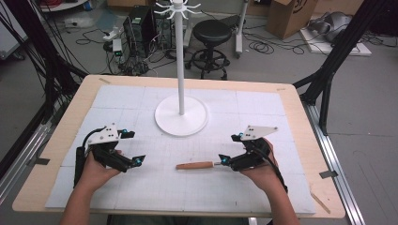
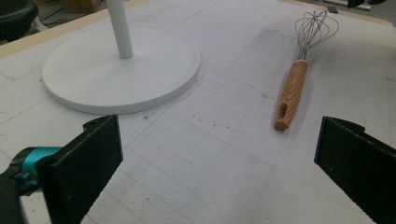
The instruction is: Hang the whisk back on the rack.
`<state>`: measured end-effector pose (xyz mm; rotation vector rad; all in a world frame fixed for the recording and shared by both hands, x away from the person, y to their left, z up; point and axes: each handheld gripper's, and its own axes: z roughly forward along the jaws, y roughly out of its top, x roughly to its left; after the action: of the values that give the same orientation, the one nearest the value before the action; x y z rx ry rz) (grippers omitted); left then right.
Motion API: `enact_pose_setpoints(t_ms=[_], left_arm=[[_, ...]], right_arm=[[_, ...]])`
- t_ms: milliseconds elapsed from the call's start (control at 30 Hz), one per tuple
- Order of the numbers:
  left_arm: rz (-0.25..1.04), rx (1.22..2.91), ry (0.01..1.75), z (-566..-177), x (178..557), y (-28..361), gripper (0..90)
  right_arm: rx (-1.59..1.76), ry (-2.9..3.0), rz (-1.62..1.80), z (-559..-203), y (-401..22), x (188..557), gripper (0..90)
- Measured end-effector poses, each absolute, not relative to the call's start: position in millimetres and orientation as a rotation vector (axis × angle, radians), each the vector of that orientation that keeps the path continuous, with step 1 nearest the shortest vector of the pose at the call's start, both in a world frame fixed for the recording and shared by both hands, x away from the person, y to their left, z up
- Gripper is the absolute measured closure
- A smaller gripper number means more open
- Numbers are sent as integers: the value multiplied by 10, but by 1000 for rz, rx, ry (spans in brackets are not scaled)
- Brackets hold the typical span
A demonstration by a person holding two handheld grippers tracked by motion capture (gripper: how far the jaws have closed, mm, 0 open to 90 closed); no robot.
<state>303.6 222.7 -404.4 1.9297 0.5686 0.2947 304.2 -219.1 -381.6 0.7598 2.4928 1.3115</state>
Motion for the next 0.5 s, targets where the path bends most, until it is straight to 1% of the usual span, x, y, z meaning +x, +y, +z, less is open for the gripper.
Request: enact_pose_setpoints(t_ms=[67, 167, 233, 500], left_arm=[[294, 1929, 566, -4040, 3037, 2221, 16], [293, 1936, 560, -4037, 3039, 2209, 16], [294, 1939, 561, -4036, 3035, 2207, 16], [295, 1940, 558, -4039, 3039, 2211, 16]], right_arm=[[749, 2540, 1266, -3825, -2100, 3055, 151], [726, 2588, 1215, -3860, -1975, 3087, 154], [721, 2627, 1186, -3882, -1911, 3096, 184], [697, 2695, 1083, -3938, -1782, 3117, 249]])
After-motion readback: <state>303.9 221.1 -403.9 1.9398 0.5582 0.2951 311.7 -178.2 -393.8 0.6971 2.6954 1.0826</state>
